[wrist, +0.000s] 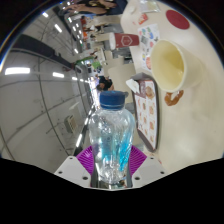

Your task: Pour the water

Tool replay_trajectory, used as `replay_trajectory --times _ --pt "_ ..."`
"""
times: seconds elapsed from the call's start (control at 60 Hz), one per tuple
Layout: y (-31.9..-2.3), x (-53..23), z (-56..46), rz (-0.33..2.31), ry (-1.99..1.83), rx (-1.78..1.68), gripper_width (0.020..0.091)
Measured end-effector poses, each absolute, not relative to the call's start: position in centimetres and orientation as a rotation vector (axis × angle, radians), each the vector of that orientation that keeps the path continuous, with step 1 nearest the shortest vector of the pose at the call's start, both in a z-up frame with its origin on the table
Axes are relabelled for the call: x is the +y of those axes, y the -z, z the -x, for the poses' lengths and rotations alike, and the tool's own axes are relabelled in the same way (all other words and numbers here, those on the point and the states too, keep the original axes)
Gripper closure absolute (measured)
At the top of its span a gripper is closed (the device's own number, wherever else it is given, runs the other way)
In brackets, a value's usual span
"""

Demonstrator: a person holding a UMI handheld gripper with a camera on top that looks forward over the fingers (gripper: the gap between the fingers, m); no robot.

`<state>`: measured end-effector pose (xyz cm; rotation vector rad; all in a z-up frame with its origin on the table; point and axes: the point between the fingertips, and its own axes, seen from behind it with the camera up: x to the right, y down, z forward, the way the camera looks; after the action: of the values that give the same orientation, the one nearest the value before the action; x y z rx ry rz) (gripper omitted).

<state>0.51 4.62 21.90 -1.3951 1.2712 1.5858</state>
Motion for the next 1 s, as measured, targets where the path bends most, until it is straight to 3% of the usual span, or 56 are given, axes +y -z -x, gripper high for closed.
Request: replay_trajectory --times 0.15,0.283,0.417,0.55,0.667,0.767,0.9,1.0 --pt "-18.0 5.0 -3.1 1.331 -1.694 1.467 0.0707" --pt "-17.5 4.9 -3.0 1.385 -1.727 1.468 0.0705" --pt "-18.4 3.9 -3.5 1.59 -1.573 1.26 0.0704" --pt "-20.8 3.8 -7.6 1.797 -1.16 0.84 0.0705" --pt "-24.1 3.9 -13.7 1.84 -0.738 0.511 0.07" --pt "-24.6 3.6 -20.0 1.836 -0.421 0.319 0.0701" --pt "-21.6 2.8 -27.1 1.866 -0.078 0.148 0.0704" --pt "-16.9 2.2 -30.2 1.911 0.066 0.079 0.0704"
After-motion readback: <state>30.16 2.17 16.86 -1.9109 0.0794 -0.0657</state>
